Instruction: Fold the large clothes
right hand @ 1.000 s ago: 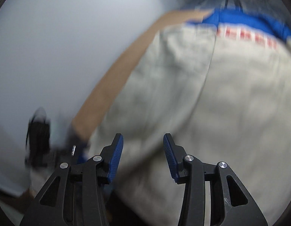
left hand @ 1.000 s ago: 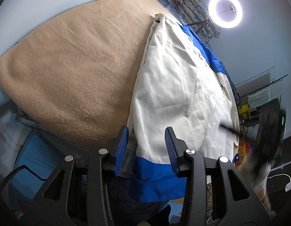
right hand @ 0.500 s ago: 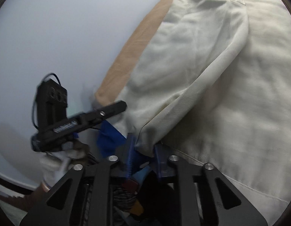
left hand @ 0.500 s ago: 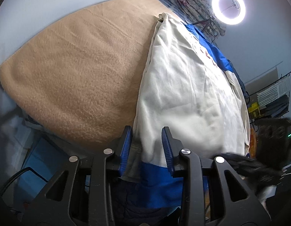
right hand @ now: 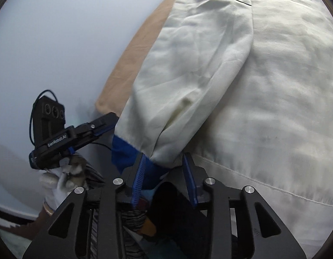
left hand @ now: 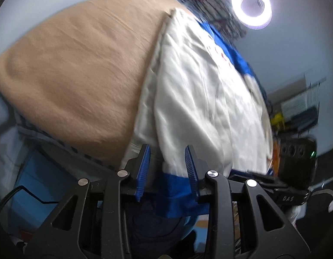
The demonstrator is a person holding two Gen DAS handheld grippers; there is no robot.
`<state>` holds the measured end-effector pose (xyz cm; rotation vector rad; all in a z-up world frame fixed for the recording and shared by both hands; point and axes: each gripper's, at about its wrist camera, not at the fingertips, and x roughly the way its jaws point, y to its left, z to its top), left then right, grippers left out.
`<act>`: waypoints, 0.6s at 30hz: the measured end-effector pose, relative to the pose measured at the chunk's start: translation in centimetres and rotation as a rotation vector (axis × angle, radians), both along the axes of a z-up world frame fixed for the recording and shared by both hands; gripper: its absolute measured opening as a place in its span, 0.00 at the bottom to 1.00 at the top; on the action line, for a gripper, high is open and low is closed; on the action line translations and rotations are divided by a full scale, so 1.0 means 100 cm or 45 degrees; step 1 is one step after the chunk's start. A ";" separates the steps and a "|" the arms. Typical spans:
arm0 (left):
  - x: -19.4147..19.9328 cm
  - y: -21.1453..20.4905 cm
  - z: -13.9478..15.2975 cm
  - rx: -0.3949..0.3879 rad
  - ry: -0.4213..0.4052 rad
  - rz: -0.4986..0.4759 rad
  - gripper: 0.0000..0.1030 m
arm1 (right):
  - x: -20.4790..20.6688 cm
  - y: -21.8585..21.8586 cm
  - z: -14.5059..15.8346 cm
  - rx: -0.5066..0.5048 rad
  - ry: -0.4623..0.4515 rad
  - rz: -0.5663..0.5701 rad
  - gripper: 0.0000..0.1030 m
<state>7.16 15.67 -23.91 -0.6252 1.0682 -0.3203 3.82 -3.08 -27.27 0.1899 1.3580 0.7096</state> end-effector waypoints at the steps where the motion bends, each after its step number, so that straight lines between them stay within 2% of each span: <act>1: 0.001 -0.006 0.001 0.036 -0.007 -0.024 0.23 | 0.001 0.003 -0.002 0.013 0.005 0.007 0.25; 2: 0.001 -0.012 0.003 0.078 -0.015 -0.039 0.04 | -0.001 0.006 -0.005 0.030 0.017 0.007 0.18; 5: -0.004 -0.010 0.011 0.150 -0.059 0.004 0.04 | 0.002 0.010 -0.005 0.132 0.055 -0.023 0.10; 6: -0.006 -0.007 0.011 0.157 -0.060 0.020 0.04 | 0.003 0.014 -0.005 0.106 0.046 -0.019 0.09; 8: -0.007 0.001 0.008 0.135 -0.049 0.052 0.04 | 0.000 0.022 -0.006 -0.045 -0.001 0.038 0.09; 10: -0.008 0.007 0.008 0.124 -0.046 0.082 0.15 | -0.004 0.023 -0.003 -0.109 -0.023 0.078 0.11; 12: -0.008 0.015 0.007 0.073 -0.047 0.106 0.53 | -0.007 0.018 0.011 -0.132 -0.060 0.105 0.11; 13: -0.008 0.017 0.007 0.063 -0.048 0.119 0.59 | -0.009 0.013 0.017 -0.141 -0.086 0.109 0.11; 16: 0.001 0.020 0.001 0.060 -0.016 0.136 0.61 | -0.011 0.002 0.040 -0.138 -0.168 0.104 0.11; 18: 0.007 0.020 -0.006 0.033 0.018 0.128 0.61 | -0.007 0.000 0.052 -0.123 -0.231 0.095 0.15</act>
